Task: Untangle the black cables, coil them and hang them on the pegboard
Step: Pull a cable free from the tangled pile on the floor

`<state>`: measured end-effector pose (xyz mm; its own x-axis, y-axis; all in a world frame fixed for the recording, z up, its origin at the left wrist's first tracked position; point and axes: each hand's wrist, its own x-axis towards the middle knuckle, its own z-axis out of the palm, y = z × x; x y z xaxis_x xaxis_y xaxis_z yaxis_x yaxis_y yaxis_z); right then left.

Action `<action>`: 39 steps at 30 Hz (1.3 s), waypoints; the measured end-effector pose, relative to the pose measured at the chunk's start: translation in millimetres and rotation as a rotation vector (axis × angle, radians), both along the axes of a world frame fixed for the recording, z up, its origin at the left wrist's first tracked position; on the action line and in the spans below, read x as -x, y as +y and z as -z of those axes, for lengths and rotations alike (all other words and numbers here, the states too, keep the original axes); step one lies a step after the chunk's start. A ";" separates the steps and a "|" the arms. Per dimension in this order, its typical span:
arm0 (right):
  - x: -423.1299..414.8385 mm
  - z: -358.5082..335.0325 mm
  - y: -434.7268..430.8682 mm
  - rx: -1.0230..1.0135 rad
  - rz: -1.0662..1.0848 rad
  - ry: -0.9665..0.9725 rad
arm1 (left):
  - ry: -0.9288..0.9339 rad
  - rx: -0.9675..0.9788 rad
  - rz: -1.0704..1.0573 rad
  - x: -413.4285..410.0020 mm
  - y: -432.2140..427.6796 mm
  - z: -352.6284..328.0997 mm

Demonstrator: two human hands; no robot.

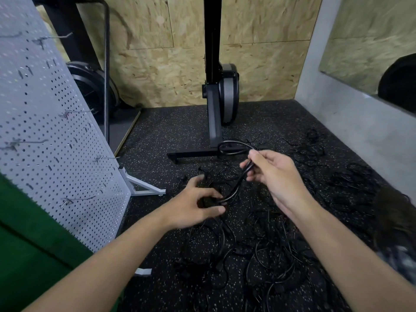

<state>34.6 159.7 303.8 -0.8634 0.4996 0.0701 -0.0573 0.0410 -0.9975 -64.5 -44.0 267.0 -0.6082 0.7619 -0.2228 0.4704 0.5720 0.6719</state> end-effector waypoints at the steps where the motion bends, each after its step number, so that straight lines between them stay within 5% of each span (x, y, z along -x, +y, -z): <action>1: 3.9 -4.8 0.9 0.034 -0.006 0.003 | 0.062 -0.044 0.018 0.8 1.7 1.5; 5: 13.9 -6.0 7.3 0.141 -0.104 -0.033 | 0.180 -0.264 -0.036 -1.9 11.1 -0.9; 10: -5.2 56.1 -3.9 -0.254 -0.252 -0.249 | 0.167 -0.429 -0.121 -2.6 21.0 -5.1; 13: -12.4 92.5 -20.6 -0.424 -0.231 -0.116 | 0.062 -0.488 -0.157 -4.0 26.2 -8.2; 18: -15.3 111.5 -46.9 -0.225 0.009 0.106 | -0.087 -0.605 -0.240 -10.5 35.6 -16.7; 27: -10.6 120.6 -31.9 -0.370 -0.180 -0.198 | -0.201 -0.767 -0.443 -2.9 31.3 -19.6; 30: -11.3 116.9 -27.3 -0.386 -0.203 -0.163 | -0.175 -0.722 -0.500 4.3 27.5 -12.3; 33: 1.3 98.2 -21.8 -0.337 -0.188 -0.118 | -0.394 -0.527 -0.456 9.7 25.0 0.1; 39: 38.9 29.2 -22.1 -0.100 -0.299 -0.106 | -0.352 -0.064 -0.063 -6.4 19.7 20.3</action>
